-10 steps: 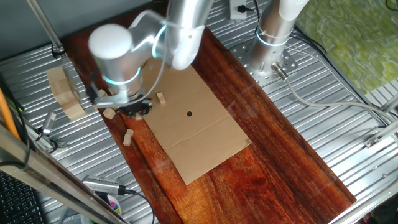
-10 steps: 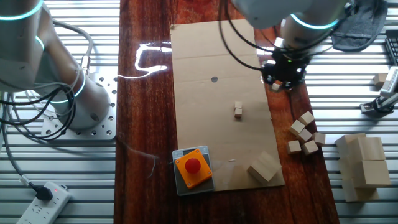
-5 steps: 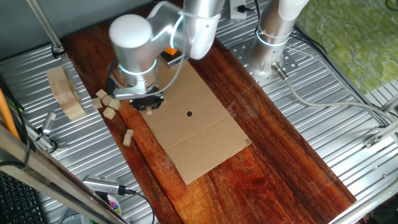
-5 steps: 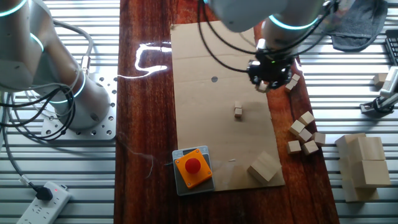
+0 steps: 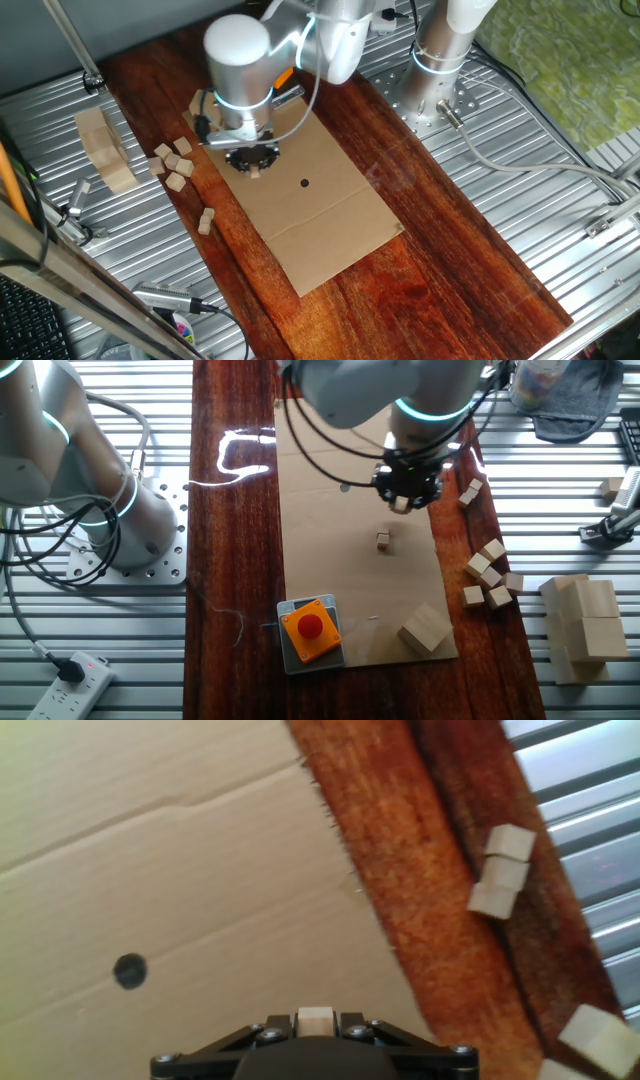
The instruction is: Stack the blocks into a pyramid shape
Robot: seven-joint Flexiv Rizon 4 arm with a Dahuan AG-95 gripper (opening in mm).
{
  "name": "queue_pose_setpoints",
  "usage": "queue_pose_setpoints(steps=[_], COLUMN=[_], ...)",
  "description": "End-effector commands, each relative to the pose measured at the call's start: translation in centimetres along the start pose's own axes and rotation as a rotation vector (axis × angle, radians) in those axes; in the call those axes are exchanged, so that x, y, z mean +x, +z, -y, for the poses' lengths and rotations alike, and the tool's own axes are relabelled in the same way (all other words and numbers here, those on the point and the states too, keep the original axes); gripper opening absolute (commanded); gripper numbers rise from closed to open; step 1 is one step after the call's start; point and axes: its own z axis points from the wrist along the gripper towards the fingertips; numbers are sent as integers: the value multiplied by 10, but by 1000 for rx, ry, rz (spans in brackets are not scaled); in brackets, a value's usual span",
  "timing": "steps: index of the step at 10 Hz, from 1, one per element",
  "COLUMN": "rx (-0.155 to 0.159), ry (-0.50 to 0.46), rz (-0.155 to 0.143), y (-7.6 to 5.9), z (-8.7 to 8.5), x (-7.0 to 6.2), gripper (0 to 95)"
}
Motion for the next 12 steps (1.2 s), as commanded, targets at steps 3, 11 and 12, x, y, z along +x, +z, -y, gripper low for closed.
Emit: queue_pose_setpoints(steps=[3, 11, 12], rx=[4, 11, 10], ry=[-14, -11, -12], rz=[2, 3, 5], y=[3, 6, 6], z=[-9, -9, -9], x=[3, 4, 4], gripper=[0, 0, 0])
